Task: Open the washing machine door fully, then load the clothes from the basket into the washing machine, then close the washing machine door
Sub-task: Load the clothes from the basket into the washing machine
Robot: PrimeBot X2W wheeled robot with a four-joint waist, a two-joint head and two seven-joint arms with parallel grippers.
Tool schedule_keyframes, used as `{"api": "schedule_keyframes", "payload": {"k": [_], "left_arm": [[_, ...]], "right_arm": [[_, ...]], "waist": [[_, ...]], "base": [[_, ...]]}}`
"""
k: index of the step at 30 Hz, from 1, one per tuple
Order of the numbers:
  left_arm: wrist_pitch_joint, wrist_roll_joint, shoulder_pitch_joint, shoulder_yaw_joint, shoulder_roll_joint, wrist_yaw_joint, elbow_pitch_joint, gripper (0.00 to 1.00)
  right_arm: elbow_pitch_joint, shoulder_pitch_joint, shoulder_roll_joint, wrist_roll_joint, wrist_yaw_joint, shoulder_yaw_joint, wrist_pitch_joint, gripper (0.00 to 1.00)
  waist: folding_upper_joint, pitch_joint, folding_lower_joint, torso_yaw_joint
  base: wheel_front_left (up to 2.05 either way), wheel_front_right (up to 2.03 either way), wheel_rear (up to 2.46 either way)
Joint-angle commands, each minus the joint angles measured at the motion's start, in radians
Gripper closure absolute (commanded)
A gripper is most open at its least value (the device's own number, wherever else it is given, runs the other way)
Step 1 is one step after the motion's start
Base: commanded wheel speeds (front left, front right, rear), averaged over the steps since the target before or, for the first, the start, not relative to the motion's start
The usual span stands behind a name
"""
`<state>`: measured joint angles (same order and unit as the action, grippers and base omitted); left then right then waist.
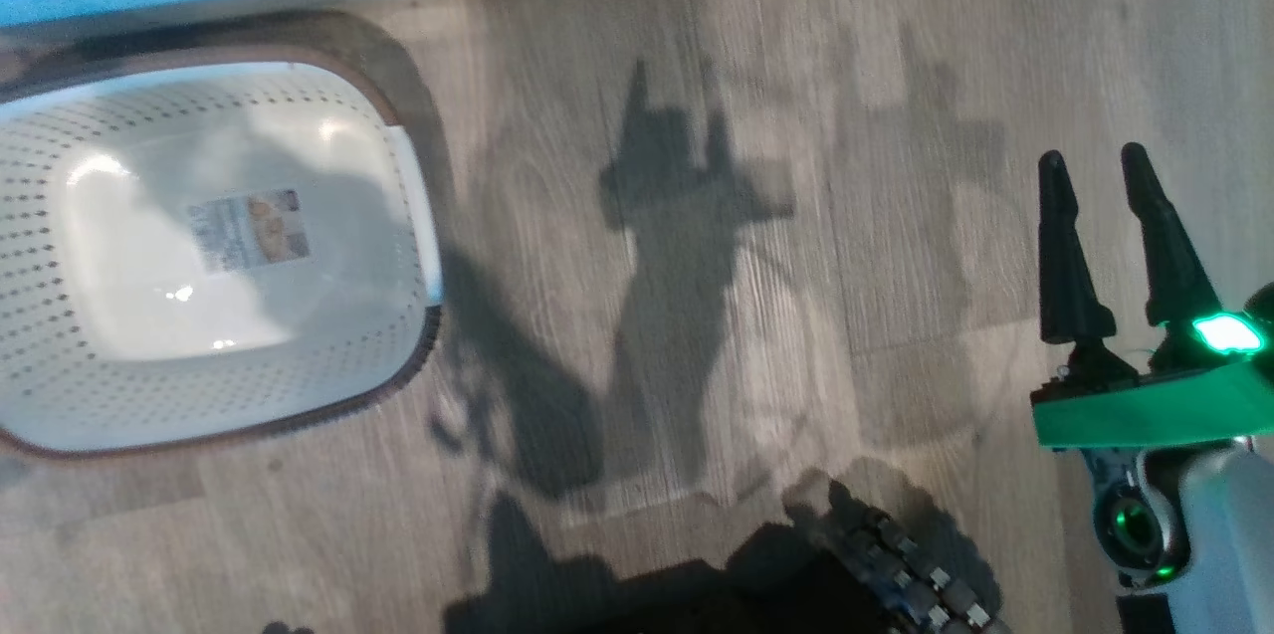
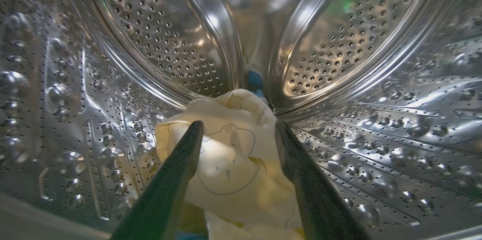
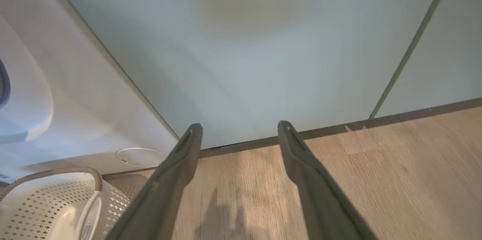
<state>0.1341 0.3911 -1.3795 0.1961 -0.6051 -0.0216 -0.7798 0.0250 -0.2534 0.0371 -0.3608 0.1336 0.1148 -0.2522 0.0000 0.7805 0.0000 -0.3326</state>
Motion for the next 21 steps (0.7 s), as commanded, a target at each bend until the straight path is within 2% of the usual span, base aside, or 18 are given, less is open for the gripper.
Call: {"api": "schedule_keyframes", "payload": {"k": [1, 8, 12, 17, 21], "left_arm": [[0.014, 0.01, 0.013, -0.022, -0.04, -0.009, 0.041, 0.0], [0.079, 0.051, 0.203, -0.028, 0.038, -0.04, 0.135, 0.0], [0.099, 0.054, 0.346, -0.027, 0.067, -0.077, 0.233, 0.0], [0.117, 0.05, 0.563, -0.03, 0.099, -0.134, 0.421, 0.0], [0.123, 0.026, 0.794, -0.026, 0.122, -0.203, 0.632, 0.0]], "right_arm": [[-0.026, 0.025, 0.013, 0.008, -0.003, 0.004, -0.01, 0.0], [-0.023, 0.058, 0.013, 0.065, -0.003, -0.048, -0.01, 0.0], [-0.021, 0.075, 0.013, 0.092, -0.003, -0.065, -0.01, 0.0], [-0.018, 0.103, 0.013, 0.122, -0.003, -0.086, -0.01, 0.0], [-0.015, 0.136, 0.013, 0.148, -0.003, -0.103, -0.01, 0.0]], "waist": [[0.0, -0.028, 0.0, 0.024], [0.0, -0.116, 0.0, 0.106], [0.0, -0.169, 0.0, 0.138], [0.0, -0.237, 0.0, 0.172], [0.0, -0.299, 0.0, 0.205]], "base": [[0.0, 0.0, 0.0], [0.0, 0.0, 0.0], [0.0, 0.0, 0.0], [0.0, 0.0, 0.0], [0.0, 0.0, 0.0]]}}
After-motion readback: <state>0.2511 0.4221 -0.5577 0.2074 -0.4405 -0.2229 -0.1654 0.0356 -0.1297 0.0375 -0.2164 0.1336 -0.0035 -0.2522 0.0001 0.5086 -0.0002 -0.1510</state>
